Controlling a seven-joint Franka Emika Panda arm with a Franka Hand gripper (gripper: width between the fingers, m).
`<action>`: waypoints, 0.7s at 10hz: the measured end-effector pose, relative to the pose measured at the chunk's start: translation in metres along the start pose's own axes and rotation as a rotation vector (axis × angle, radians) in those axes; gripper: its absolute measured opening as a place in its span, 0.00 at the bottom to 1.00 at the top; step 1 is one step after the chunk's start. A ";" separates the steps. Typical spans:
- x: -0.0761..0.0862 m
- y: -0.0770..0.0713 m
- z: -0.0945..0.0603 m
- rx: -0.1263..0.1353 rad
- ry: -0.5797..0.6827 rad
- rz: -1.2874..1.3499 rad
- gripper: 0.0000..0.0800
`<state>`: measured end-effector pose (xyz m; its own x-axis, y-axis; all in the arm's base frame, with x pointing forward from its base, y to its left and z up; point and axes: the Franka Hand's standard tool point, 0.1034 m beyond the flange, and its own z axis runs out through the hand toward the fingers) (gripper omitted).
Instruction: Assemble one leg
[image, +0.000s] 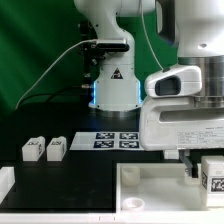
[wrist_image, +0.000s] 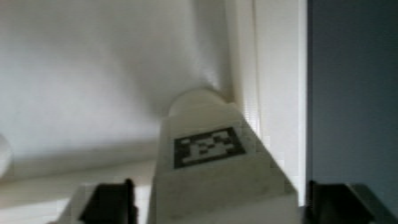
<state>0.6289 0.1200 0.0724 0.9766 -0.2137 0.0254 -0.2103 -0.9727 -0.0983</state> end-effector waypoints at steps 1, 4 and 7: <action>0.000 0.000 0.000 0.001 0.000 0.127 0.37; 0.001 -0.001 0.001 -0.001 0.003 0.507 0.37; 0.005 0.004 0.000 0.045 -0.023 1.168 0.37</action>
Offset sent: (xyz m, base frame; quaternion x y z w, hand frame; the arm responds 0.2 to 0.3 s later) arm 0.0154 -0.0038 0.0002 -0.0304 0.0361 0.4143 0.9089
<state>0.6329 0.1146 0.0725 0.1915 -0.9739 -0.1218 -0.9796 -0.1820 -0.0849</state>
